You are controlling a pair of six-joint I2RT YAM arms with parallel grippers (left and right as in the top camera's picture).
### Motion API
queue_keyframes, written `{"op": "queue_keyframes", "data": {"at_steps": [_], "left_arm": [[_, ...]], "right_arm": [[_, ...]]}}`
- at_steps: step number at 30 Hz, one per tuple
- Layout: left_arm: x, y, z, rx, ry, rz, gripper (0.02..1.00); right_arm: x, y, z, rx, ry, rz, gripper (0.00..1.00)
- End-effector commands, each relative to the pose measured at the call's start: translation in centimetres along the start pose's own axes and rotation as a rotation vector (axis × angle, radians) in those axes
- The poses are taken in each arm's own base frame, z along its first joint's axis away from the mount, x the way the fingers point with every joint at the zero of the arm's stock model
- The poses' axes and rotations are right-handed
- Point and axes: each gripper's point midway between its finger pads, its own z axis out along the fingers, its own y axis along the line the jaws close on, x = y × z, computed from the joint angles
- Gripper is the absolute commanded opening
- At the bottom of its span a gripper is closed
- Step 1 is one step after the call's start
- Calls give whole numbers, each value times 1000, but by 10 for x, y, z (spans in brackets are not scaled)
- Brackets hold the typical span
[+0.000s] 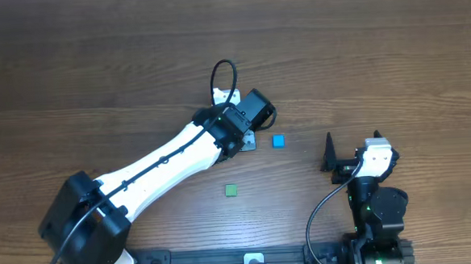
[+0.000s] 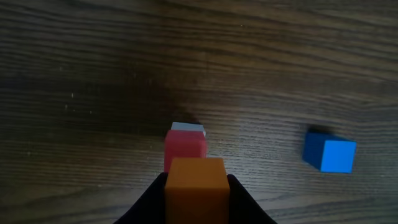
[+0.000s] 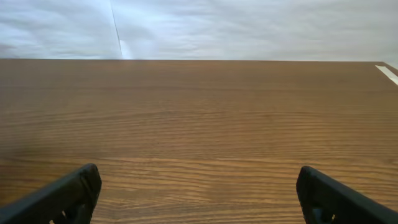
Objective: Stack Cubes
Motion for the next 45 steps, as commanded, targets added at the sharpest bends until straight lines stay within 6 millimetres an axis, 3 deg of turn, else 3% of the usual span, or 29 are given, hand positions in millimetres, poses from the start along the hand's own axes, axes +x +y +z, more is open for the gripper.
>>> {"op": "queue_keyframes", "data": {"at_steps": [1, 39, 45], "left_arm": [[-6, 5, 4, -27, -21, -22, 49], [-1, 9, 23, -63, 8, -20, 60], [0, 10, 26, -69, 13, -18, 165]], "right_arm": [[1, 0, 0, -2, -2, -4, 993], [1, 0, 0, -2, -2, -4, 993], [1, 0, 0, -2, -2, -4, 991]]}}
